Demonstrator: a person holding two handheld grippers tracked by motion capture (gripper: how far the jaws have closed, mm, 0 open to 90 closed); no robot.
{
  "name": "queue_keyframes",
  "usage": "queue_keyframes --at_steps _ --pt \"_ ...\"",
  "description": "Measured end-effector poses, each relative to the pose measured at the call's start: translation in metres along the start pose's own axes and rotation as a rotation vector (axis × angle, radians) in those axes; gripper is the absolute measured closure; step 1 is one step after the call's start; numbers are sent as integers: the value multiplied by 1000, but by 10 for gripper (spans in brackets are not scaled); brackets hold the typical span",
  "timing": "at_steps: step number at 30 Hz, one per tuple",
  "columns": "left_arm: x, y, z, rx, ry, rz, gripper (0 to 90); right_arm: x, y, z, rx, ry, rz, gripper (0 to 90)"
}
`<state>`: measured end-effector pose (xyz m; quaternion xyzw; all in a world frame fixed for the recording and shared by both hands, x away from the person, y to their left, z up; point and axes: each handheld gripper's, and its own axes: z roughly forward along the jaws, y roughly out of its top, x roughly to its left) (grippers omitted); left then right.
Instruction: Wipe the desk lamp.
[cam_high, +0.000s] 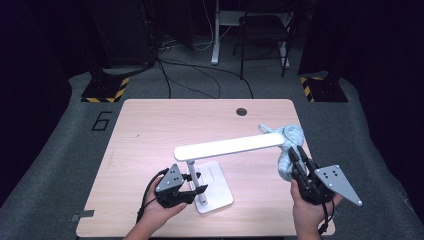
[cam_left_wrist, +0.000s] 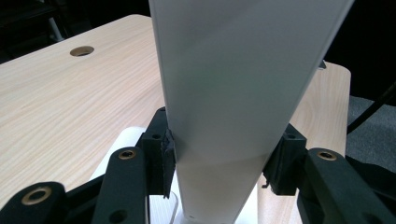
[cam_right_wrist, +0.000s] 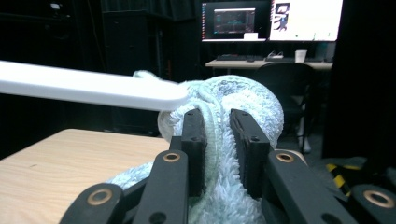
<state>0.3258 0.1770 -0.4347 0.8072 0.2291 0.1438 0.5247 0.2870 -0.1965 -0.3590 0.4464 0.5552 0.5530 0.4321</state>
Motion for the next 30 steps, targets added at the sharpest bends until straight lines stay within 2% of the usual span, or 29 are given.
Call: queue_keyframes --at_steps 2,5,6,9,16,18,20,24,27,30 --pt "0 0 1 -1 0 6 526 -3 5 0 -16 -17 -9 763" --pt "-1 1 2 0 3 13 526 -9 11 -2 -26 -22 17 763" --pt "-1 1 1 7 -3 14 526 -14 15 -3 -42 3 54 763" --pt "0 1 1 8 -4 12 526 -13 19 -4 -49 12 48 763" --pt "0 1 1 3 -5 11 526 2 31 1 -54 80 20 761" --pt "0 1 1 2 -6 10 525 3 33 2 -49 90 26 761" --pt "0 0 1 4 -12 8 525 7 39 5 -48 123 40 761" --pt "0 1 1 1 -6 11 525 13 47 7 -62 143 22 760" --pt "0 0 1 0 -6 11 525 18 55 12 -59 196 37 755" --pt "0 0 1 0 -6 11 525 21 53 17 -40 202 23 745"
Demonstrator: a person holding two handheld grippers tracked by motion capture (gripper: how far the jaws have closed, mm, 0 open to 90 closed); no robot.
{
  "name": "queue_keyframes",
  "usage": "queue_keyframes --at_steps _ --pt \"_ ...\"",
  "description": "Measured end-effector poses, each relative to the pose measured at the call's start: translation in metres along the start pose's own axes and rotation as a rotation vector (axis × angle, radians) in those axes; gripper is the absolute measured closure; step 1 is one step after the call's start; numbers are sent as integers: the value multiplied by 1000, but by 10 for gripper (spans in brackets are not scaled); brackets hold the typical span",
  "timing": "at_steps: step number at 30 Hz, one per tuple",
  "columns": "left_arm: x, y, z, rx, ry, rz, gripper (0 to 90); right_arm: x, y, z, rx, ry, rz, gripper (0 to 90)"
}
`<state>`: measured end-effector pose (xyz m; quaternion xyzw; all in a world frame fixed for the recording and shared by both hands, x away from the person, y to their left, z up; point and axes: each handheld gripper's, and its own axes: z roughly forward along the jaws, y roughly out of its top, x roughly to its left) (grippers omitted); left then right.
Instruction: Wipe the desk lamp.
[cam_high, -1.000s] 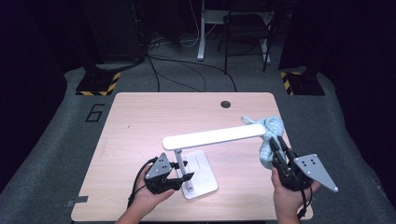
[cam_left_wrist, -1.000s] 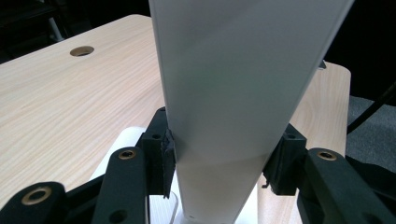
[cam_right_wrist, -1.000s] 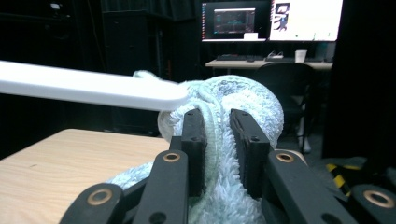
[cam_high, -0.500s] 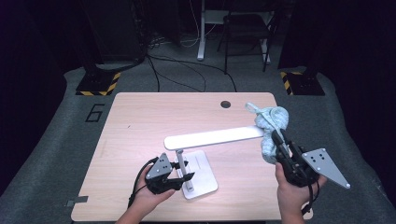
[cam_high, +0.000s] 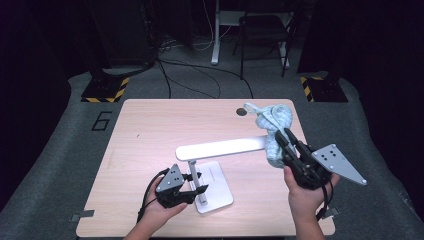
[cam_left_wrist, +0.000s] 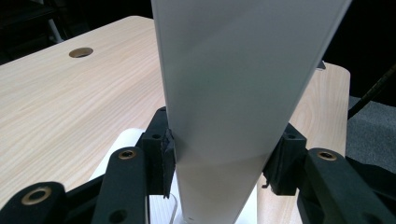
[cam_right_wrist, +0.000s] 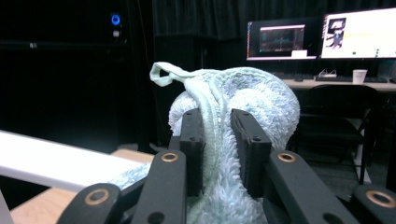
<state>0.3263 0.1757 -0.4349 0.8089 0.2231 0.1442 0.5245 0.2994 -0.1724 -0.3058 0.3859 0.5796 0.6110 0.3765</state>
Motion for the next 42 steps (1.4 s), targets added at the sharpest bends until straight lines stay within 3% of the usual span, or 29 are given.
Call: queue_keyframes --at_steps 3,8,14,17,20,22,24,29,42 --pt "0 0 0 -1 -1 0 525 0 -7 8 20 5 3 705" --pt "0 -1 1 -11 6 -3 524 -8 -14 14 21 36 77 578" --pt "0 0 1 -5 -1 0 524 -10 -17 15 38 24 78 502" --pt "0 -1 1 -7 -2 -2 524 -7 -17 15 31 11 55 512" --pt "0 -1 1 -16 3 -4 525 -3 -18 14 28 4 45 583" --pt "0 -1 0 -7 -6 -3 525 -2 -20 14 17 25 63 650" --pt "0 -1 0 -8 -1 -6 525 -1 -19 15 16 35 90 663" --pt "-1 -2 1 -15 6 -8 525 5 -18 17 19 56 100 668" --pt "-1 -2 2 -14 5 -13 524 53 -6 29 29 171 47 662"
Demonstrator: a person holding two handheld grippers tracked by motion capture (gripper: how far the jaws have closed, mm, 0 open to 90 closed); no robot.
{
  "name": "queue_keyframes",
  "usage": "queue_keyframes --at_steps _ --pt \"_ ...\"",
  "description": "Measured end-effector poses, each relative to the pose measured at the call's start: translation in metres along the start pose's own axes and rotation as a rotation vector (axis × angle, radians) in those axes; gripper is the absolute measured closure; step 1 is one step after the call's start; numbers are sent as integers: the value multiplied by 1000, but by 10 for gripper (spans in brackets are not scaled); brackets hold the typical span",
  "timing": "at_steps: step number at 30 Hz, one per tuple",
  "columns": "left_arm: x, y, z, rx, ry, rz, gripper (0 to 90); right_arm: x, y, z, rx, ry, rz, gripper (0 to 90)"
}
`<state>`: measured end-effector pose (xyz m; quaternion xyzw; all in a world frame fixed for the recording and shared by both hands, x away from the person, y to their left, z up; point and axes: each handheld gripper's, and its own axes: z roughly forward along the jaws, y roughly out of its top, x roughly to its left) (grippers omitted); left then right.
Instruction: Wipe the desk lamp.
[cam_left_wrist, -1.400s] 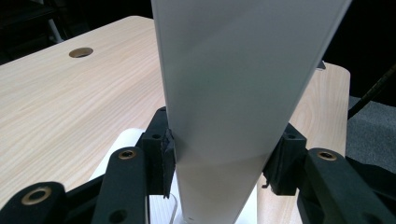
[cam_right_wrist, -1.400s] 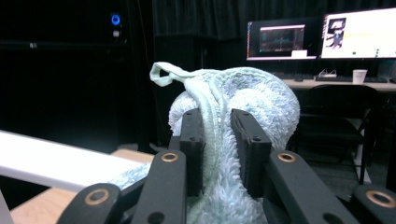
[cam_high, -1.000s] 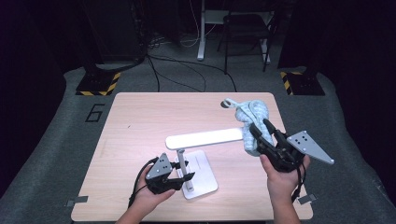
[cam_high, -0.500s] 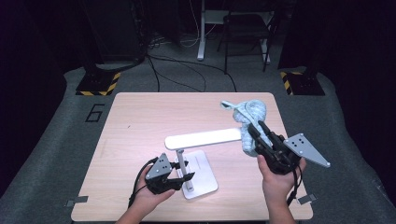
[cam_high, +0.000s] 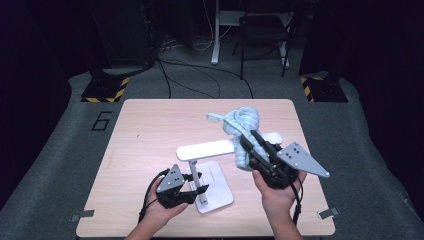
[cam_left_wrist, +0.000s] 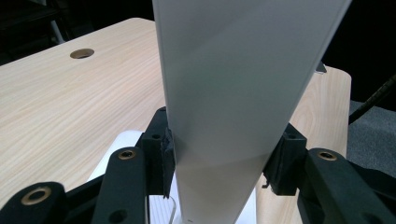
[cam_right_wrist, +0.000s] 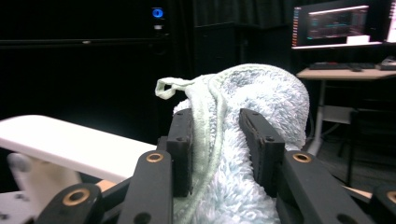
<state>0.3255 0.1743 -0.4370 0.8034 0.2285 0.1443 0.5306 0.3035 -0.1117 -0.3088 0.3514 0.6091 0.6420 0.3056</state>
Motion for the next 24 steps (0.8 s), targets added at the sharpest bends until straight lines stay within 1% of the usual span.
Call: queue_keyframes --at_steps 1,2,3,4,5,9,11,12,13,14,15,16,18,19,21,23,24 --pt "0 0 0 -1 1 -3 524 9 2 3 0 24 -9 661" --pt "0 0 0 -1 1 -4 523 14 3 6 -1 37 -5 661" --pt "0 0 0 -1 1 -4 524 14 3 6 -1 37 -5 661" --pt "0 0 0 0 4 -2 524 23 5 10 4 61 -14 661" --pt "0 0 0 1 6 1 524 28 6 12 5 71 -18 661" --pt "-2 0 1 -11 18 -15 524 47 9 20 6 126 -38 661" --pt "-2 0 1 -6 16 -11 524 56 11 24 3 158 -46 661" --pt "-3 1 1 -15 16 -21 524 61 12 25 3 171 -48 661" --pt "-3 1 1 -15 16 -21 524 61 12 25 3 171 -48 661" --pt "-3 0 2 -22 28 -20 524 71 12 29 0 197 -54 661" --pt "-3 1 1 -13 15 -23 525 76 13 31 -5 207 -62 661" --pt "-3 1 1 -13 15 -23 524 80 14 33 -4 219 -67 660" --pt "-3 0 2 -18 24 -18 525 88 15 36 -6 243 -67 660" --pt "-3 1 1 -7 19 -16 525 92 16 37 -1 252 -64 659" --pt "-3 1 2 -6 18 -10 524 98 18 40 -2 268 -71 658" --pt "-3 1 1 -1 18 -11 524 103 19 42 -2 283 -65 656" --pt "-3 1 1 1 19 -11 524 104 19 42 -5 285 -75 655"
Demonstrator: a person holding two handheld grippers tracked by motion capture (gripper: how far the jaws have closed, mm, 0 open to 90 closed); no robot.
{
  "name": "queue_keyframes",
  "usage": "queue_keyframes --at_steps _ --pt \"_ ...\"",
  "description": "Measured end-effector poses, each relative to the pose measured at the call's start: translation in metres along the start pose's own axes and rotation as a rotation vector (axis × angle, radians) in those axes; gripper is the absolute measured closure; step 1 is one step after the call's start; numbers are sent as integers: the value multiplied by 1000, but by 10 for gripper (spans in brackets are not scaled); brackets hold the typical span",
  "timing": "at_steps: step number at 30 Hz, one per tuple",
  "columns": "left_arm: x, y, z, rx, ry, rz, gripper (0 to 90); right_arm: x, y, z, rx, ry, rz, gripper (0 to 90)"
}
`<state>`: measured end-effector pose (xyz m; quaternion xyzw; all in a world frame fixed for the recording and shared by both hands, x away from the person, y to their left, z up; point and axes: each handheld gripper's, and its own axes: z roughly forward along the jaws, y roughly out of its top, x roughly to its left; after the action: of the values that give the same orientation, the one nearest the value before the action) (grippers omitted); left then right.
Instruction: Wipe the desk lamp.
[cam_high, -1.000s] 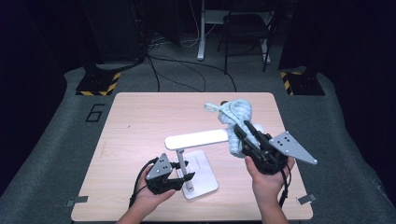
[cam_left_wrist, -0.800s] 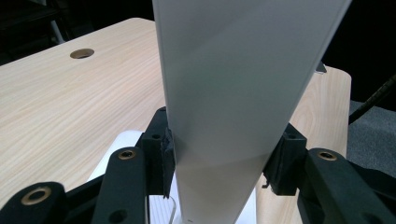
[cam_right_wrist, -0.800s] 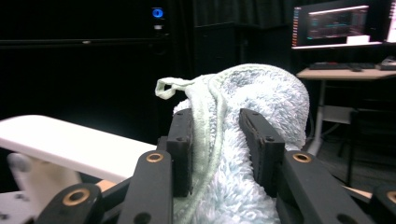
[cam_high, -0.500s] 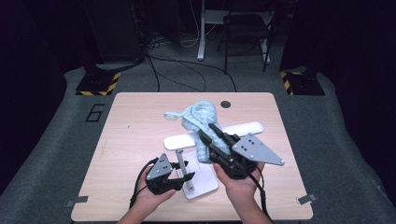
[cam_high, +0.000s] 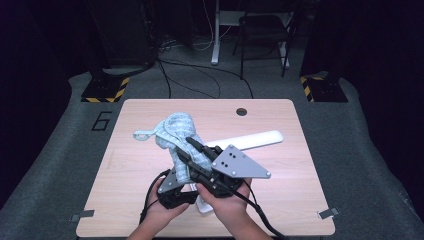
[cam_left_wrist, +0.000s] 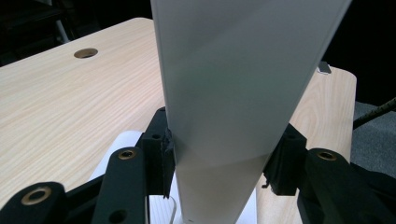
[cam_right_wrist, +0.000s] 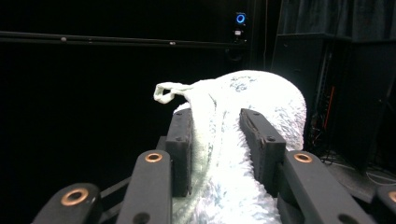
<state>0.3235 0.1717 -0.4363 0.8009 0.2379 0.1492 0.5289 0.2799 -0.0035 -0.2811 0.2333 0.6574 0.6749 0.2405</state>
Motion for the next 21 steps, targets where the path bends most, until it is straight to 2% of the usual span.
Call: queue_keyframes --at_steps 1,3,5,10,13,18,21 --pt "0 0 0 0 0 0 524 0 0 0 0 0 0 655" --pt "-1 -1 1 -14 8 -1 524 1 -2 -1 -8 -23 -57 656" --pt "-1 -1 2 -14 8 -1 525 -1 -3 -3 -5 -28 -57 658" --pt "-1 -1 2 -21 9 -6 525 -10 -4 -9 4 -33 -24 659" --pt "-2 -1 2 -28 7 -13 525 -14 -5 -11 6 -39 -26 659" --pt "-1 -2 3 -32 8 -9 524 -27 -7 -18 5 -49 13 659" --pt "-1 -2 2 -30 8 -4 524 -32 -9 -21 2 -62 14 659"
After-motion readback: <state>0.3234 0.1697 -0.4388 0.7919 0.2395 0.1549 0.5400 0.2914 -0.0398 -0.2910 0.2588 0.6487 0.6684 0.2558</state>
